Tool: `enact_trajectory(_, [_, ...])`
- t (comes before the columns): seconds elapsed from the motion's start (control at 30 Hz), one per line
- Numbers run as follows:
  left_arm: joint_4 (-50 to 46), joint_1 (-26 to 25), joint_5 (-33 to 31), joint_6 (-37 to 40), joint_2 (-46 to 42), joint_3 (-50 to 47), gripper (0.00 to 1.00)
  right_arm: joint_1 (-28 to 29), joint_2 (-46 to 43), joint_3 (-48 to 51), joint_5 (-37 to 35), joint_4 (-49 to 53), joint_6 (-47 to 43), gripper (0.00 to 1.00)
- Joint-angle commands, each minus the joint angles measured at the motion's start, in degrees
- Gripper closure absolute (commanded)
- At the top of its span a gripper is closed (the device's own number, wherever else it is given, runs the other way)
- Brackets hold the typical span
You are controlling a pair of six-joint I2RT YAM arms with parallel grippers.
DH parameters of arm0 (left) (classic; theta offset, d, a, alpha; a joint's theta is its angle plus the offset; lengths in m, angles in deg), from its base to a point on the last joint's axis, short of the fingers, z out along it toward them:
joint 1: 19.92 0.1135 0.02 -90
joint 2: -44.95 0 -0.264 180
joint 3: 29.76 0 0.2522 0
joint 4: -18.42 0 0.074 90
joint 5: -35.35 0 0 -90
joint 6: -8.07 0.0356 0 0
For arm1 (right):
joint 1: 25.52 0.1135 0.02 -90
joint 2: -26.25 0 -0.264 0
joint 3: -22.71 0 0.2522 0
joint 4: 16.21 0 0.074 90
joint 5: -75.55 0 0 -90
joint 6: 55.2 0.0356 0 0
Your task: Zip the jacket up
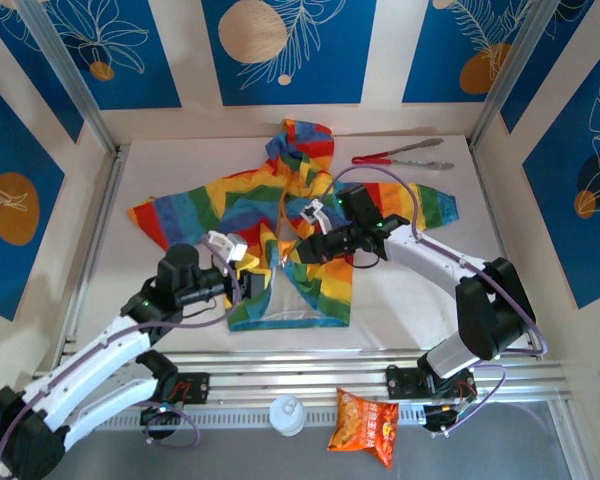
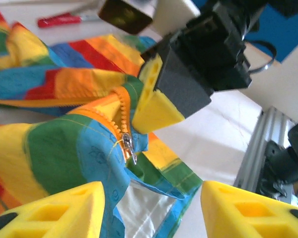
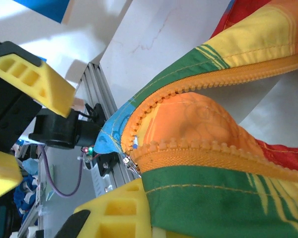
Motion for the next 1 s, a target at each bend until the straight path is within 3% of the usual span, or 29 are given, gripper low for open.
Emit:
enact_trajectory(0.0, [3.3,0.0,-5.4,-7.3,-3.8,-4.6,0.44,-0.6,1.0,1.2,3.3,-5.0,4.1,1.00])
enact_trajectory(0.2, [23.6,0.0,-5.7,-18.8,-4.7,-15.3,0.42,-0.7,1.4,1.4,5.3,-5.2,5.4,1.00])
enact_trajectory(0.3, [31.5,0.0,-4.3,-20.5,-2.1,-18.2,0.38,-0.9,1.2,1.7,5.2,-4.4,4.9,1.00])
enact_trajectory(0.47, [38.7,0.1,-2.3,-22.6,3.4,-18.3,0.38,-1.0,0.1,2.5,5.2,-4.7,5.3,1.00])
enact_trajectory(0.97, [68.2,0.0,4.6,-33.6,25.7,-16.8,0.50,-0.4,-1.1,3.5,5.5,-5.5,6.7,1.00])
